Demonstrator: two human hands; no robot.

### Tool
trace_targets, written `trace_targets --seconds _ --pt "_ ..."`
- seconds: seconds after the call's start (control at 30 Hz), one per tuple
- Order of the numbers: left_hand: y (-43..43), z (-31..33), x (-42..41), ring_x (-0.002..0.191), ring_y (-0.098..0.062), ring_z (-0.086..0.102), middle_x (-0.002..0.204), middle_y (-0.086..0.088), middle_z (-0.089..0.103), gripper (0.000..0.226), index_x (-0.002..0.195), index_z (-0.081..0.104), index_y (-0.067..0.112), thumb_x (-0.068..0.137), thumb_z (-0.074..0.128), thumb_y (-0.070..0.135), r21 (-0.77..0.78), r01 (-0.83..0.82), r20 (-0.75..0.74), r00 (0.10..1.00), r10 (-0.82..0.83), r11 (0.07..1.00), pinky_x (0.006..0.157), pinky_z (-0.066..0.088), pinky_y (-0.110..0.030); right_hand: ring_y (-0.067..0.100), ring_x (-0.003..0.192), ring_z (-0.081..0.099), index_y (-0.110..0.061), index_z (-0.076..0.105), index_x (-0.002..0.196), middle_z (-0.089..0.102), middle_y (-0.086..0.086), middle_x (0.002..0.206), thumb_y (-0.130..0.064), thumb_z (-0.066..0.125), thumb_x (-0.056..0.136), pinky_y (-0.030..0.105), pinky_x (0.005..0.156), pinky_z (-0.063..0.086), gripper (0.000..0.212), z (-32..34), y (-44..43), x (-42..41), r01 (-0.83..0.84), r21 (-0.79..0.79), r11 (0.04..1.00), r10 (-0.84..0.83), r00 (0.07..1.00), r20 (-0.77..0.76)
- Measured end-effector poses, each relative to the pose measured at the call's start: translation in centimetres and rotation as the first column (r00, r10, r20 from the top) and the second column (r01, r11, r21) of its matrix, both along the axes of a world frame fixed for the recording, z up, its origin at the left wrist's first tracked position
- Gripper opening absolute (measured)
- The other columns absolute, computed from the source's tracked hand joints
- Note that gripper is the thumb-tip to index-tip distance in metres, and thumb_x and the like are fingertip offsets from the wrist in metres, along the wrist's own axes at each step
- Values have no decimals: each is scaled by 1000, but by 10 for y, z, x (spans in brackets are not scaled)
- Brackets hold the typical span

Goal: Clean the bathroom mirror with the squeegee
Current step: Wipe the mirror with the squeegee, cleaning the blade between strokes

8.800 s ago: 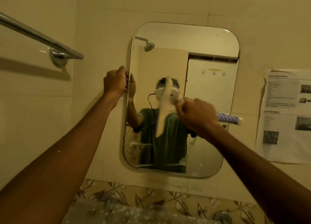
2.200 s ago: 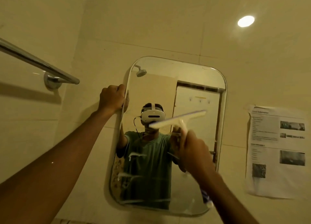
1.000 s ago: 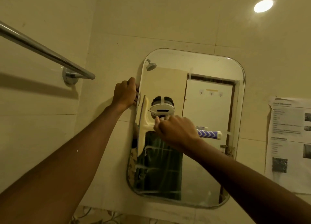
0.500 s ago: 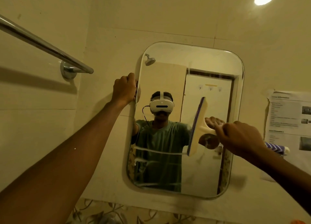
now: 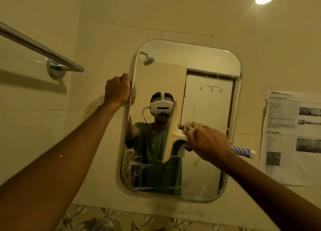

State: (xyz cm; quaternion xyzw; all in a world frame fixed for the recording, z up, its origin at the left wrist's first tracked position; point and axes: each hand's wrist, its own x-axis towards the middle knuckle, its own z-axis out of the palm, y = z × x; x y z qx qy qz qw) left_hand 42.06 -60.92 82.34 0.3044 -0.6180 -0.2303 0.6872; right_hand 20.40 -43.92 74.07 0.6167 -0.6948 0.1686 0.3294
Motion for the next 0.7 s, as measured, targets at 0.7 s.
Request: trace_targets --seconds 0.7 --pt "5 -27 -1 95 -37 57 81 -13 55 44 59 46 14 98 31 29 1 -70 20 997 70 998 84 48 -46 22 102 56 -21 58 117 58 5 115 -53 24 94 39 88 49 53 -19 -49 66 -38 3 999 38 995 -88"
